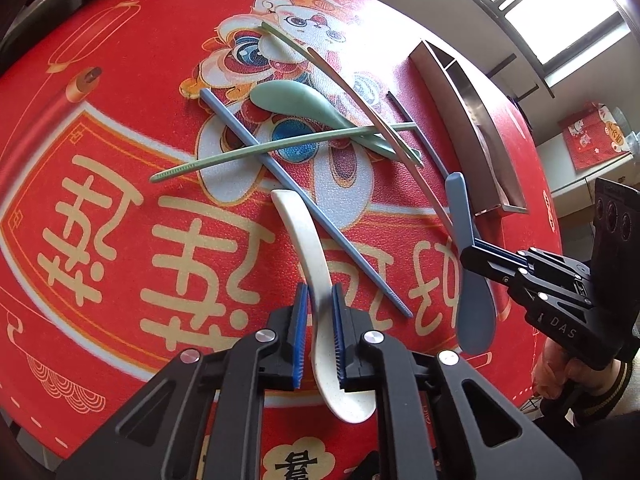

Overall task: Organize utensils
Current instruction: 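Grasp the white spoon with the left tool while the right tool lifts the blue spoon, then carry the blue spoon into the tray with the right tool and release it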

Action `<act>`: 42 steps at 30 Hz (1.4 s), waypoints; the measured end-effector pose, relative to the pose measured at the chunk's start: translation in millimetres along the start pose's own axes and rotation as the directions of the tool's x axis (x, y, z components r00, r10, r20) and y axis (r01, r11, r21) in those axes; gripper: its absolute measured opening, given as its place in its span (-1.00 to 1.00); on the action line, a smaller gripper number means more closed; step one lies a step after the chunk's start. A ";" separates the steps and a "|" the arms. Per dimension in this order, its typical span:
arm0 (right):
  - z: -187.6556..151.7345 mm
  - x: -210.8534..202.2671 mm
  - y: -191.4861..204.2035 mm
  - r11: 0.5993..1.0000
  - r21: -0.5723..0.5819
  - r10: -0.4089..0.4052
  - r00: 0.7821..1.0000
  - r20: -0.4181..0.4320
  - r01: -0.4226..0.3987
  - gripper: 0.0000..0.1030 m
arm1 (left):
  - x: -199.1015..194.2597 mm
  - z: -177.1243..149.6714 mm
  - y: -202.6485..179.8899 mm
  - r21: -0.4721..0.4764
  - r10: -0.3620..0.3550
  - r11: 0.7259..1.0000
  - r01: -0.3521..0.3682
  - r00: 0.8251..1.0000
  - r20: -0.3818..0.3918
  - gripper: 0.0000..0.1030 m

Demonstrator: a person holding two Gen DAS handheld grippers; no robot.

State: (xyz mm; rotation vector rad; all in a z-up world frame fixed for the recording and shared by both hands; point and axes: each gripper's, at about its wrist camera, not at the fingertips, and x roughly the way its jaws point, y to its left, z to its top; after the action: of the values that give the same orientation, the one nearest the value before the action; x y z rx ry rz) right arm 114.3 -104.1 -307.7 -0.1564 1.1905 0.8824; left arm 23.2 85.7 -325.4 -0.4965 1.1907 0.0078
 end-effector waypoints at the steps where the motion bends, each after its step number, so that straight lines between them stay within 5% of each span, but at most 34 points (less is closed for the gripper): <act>1: 0.2 0.1 0.4 1.000 0.000 0.001 1.000 0.000 -0.001 -0.88 | 0.5 -0.8 -0.3 0.002 0.000 1.000 0.000 1.000 -0.004 -0.83; 16: -2.7 -2.3 -0.1 1.000 0.010 -0.006 1.000 0.000 0.006 -0.88 | 13.8 3.2 -7.8 0.038 -0.011 0.999 0.013 0.999 -0.036 -0.73; 21: -3.5 -3.6 -2.7 1.000 0.024 -0.007 1.000 0.004 0.007 -0.88 | 12.7 3.7 -11.6 0.053 -0.035 0.998 0.036 0.999 -0.028 -0.89; 35: 0.9 -18.8 -8.7 0.999 0.038 0.007 0.998 0.054 -0.010 -0.88 | -41.5 23.0 -8.5 0.039 -0.105 0.994 0.101 0.985 0.135 -0.89; 42: 35.0 -58.3 -47.7 0.998 0.046 -0.041 0.991 0.130 0.035 -0.88 | -65.0 43.4 -22.5 0.052 -0.143 0.989 0.135 0.966 0.215 -0.89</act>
State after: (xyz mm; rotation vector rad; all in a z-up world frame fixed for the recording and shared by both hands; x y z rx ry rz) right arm 166.6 -147.0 -259.6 -0.0849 1.0803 0.8204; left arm 42.6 98.2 -247.4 -0.5318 0.9370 -0.0781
